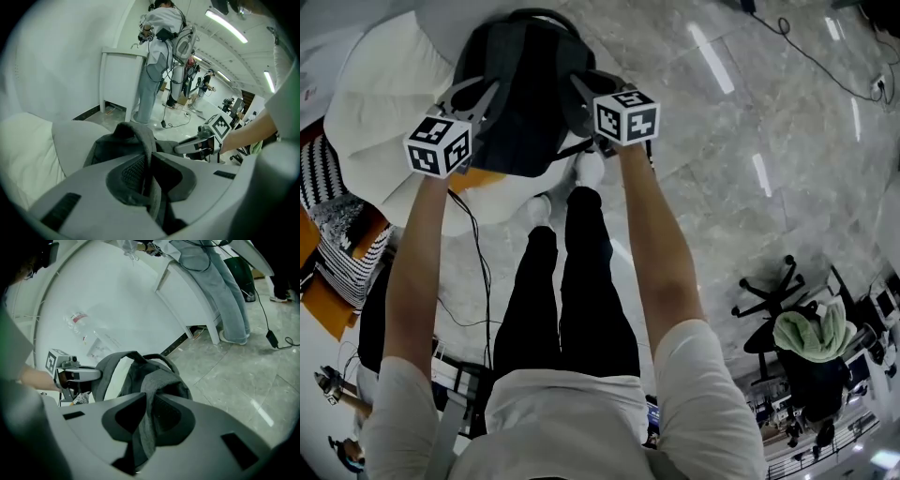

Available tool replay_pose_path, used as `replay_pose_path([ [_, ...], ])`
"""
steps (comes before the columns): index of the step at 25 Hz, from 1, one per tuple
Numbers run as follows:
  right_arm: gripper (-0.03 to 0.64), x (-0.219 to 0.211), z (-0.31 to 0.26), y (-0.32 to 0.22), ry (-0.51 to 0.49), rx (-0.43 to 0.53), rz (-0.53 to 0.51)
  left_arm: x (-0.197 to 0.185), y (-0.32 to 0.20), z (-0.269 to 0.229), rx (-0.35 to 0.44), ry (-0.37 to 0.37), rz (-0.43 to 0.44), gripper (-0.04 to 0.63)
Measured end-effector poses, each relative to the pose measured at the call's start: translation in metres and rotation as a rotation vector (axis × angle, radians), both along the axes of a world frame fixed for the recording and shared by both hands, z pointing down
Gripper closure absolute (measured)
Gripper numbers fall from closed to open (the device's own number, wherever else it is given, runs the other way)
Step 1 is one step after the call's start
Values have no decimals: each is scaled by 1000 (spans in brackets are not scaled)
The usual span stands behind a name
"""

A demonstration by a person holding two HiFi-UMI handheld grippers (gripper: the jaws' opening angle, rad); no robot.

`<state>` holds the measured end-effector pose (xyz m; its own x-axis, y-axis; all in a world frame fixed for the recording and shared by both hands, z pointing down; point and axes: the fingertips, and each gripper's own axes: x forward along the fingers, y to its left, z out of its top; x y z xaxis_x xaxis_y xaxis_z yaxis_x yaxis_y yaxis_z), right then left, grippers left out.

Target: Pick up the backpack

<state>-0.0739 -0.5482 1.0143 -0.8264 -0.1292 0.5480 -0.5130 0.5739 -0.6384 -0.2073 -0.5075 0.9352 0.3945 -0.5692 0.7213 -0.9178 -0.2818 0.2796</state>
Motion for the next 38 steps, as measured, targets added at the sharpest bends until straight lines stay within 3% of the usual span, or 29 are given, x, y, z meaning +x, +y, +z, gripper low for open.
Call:
replay_pose_path([
  [16, 566, -9, -100, 41, -5, 35, 20, -22, 42, -82, 54, 31, -41, 563],
  [38, 569, -36, -214, 142, -12, 41, 37, -60, 150, -186, 111, 60, -100, 561],
])
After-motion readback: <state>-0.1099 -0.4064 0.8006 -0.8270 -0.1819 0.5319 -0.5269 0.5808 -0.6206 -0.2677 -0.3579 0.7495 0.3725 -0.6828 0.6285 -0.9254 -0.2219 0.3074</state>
